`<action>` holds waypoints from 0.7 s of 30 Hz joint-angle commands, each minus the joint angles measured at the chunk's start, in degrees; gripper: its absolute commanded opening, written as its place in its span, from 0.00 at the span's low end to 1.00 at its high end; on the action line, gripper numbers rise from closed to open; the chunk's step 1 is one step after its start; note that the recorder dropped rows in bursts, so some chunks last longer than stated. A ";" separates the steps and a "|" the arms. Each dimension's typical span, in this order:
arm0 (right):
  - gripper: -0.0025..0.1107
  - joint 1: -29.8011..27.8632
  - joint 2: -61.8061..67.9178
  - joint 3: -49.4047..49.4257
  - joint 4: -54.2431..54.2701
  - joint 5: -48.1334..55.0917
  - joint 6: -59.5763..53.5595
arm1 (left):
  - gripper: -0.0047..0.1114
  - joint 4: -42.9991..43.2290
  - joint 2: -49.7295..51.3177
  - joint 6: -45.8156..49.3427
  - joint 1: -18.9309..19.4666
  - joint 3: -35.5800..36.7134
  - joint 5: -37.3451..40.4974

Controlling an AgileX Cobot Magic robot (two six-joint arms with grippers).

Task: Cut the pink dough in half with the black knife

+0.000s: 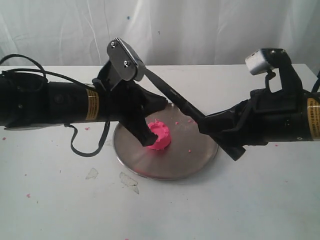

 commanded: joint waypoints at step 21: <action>0.02 0.12 -0.07 -0.02 0.64 -0.34 0.25 | 0.04 -0.13 0.65 1.46 -1.79 -4.97 2.08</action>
